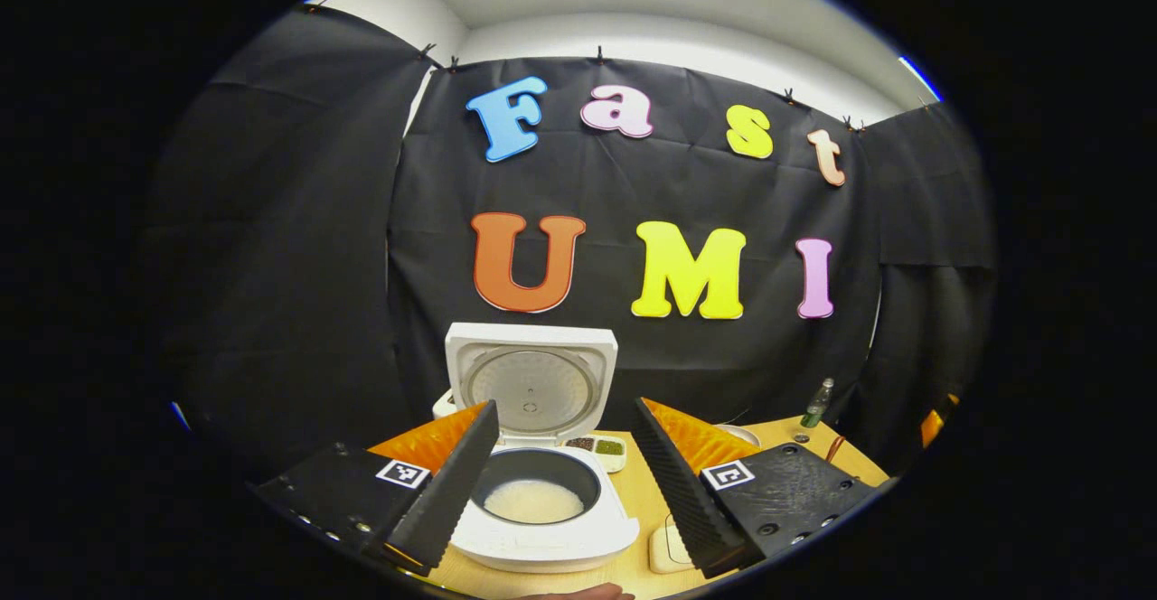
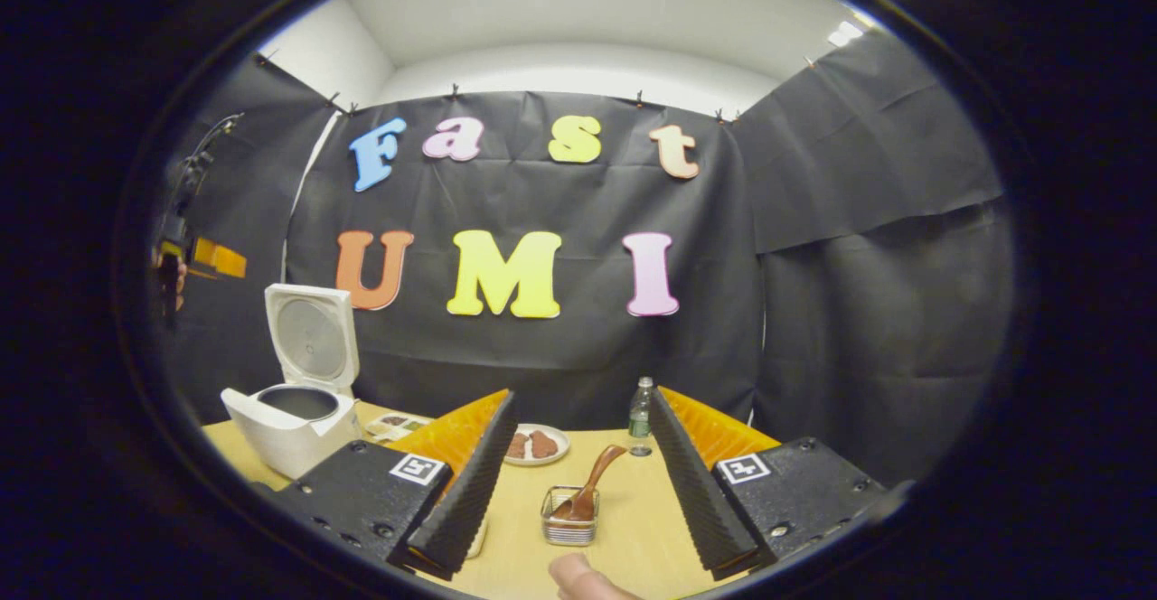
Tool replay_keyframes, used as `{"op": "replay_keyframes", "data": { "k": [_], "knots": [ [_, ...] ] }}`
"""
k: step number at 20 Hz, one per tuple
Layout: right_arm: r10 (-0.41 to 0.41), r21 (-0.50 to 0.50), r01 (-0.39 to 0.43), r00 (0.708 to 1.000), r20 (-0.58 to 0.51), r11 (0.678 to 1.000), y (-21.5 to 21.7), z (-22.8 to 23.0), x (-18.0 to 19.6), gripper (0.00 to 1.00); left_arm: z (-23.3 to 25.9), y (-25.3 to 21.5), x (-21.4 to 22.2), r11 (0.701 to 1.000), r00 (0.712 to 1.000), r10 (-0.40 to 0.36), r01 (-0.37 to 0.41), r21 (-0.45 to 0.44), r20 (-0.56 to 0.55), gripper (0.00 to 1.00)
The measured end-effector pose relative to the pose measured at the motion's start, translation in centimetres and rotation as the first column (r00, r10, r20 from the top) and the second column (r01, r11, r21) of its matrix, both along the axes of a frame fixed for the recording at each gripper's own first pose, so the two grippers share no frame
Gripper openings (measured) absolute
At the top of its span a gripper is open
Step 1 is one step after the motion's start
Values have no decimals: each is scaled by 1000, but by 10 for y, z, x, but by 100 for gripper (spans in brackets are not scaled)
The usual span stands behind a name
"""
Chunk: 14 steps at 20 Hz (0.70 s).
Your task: Close the left gripper, press the button to open the rice cooker; take a wooden spoon from the chopstick holder with the right hand, scoop a spoonful of rice and pour it into the rice cooker, then put the wooden spoon back into the chopstick holder.
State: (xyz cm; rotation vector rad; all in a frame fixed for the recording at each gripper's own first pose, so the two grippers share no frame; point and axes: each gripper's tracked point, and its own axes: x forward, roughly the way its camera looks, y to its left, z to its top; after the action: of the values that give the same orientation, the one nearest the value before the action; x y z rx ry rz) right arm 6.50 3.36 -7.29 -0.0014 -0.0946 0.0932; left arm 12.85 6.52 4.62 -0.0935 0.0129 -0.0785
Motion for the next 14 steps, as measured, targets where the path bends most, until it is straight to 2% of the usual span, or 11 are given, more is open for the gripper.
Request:
{"op": "replay_keyframes", "data": {
  "k": [3, 7, 10, 14],
  "knots": [
    [55, 4, -55, 998, -30, 998, 12, -11, -6, 95, 26, 11, 21, 1000, 999, 27, -27, 10, 18, 94],
    [71, 0, -71, 996, -57, 997, 7, -20, -2, 94, 56, 6, 59, 1000, 998, -19, 20, -11, 54, 94],
    [108, 5, -108, 993, -40, 994, 8, -17, -5, 95, 64, 18, 97, 997, 998, -3, 7, -76, 61, 94],
    [102, 2, -102, 995, 14, 995, -4, -5, -22, 94, 59, 46, 154, 996, 995, 67, -62, -65, 76, 94]
  ]
}}
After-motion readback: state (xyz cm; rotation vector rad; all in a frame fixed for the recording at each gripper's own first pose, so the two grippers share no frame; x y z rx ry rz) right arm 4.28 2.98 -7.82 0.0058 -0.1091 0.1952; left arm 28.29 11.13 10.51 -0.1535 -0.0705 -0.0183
